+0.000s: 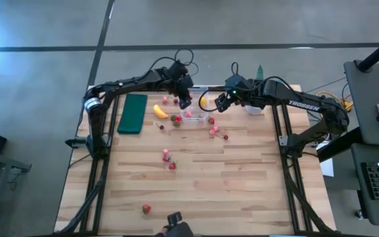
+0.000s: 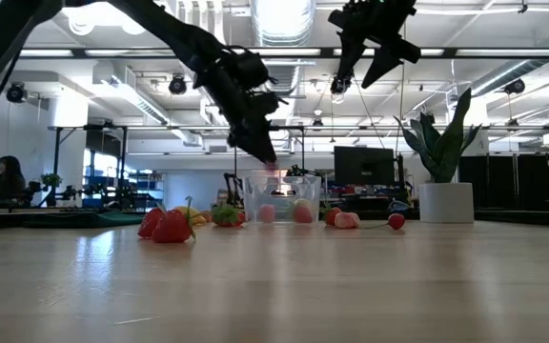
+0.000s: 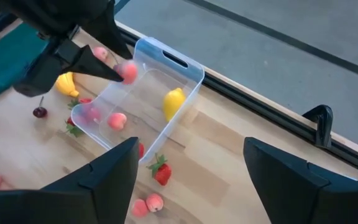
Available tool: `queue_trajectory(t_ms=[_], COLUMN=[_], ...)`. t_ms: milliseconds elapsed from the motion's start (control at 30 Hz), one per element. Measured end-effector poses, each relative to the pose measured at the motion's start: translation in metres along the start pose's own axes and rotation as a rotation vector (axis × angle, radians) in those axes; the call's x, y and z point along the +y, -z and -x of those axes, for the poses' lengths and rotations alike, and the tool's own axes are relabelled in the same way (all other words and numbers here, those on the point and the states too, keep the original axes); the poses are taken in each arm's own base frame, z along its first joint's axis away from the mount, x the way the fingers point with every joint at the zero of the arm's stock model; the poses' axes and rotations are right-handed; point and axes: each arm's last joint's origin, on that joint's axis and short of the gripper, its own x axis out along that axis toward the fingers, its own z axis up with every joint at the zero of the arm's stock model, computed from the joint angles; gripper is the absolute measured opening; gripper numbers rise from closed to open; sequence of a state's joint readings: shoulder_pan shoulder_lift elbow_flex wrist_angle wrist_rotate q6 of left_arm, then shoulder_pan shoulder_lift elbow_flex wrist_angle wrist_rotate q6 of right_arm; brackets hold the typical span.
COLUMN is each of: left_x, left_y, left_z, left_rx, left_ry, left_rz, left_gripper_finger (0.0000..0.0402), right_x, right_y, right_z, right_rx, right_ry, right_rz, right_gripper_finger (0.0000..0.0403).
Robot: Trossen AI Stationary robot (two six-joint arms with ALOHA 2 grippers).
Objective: Pick and placing Produce into tupperware
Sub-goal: Put the pink peach into the transparent bin, then put the red cherry into the transparent bin
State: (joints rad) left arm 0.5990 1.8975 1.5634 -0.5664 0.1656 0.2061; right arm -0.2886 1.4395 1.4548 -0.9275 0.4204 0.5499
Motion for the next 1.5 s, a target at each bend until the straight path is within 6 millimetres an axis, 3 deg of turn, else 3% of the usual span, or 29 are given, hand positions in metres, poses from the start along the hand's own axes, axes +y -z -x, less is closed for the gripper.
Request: queue_trajectory(t_ms=[133,367,633,767,967,1167,1500], left_x=[-0.001,-0.010,-0.022,-0.030,-0.041,-0.047,-0.055], left_y=[0.002,-0.008,-0.006,0.000,0.007,0.029,0.066], left_z=[0.000,0.031,0.075,0.097,0.121,0.126,0.114], left_rx=[0.025,-0.065,-0.085,-0.074,-0.094,-0.055,-0.014], left_ry=[-0.009,0.091,0.189,0.200,0.207,0.192,0.129], left_rz=[0.018,-0.002,0.097,0.130,0.128,0.181,0.198], left_gripper_finger=[0.0206,0.0227,0.0228,0.0228,0.0228,0.0228,0.0228], right_x=[-0.004,-0.006,-0.005,0.001,0.004,-0.001,-0.003], right_y=[0.006,0.027,0.089,0.112,0.141,0.173,0.181], right_z=[0.000,-0.004,-0.053,-0.068,-0.079,-0.091,-0.100], right_rx=[0.065,0.261,0.518,0.500,0.443,0.429,0.355], right_ry=[0.030,-0.017,-0.210,-0.288,-0.267,-0.262,-0.244], right_rz=[0.021,0.114,0.194,0.205,0.362,0.434,0.507], right_gripper_finger=[0.0289,0.0289,0.0269,0.0261,0.0249,0.0235,0.0230])
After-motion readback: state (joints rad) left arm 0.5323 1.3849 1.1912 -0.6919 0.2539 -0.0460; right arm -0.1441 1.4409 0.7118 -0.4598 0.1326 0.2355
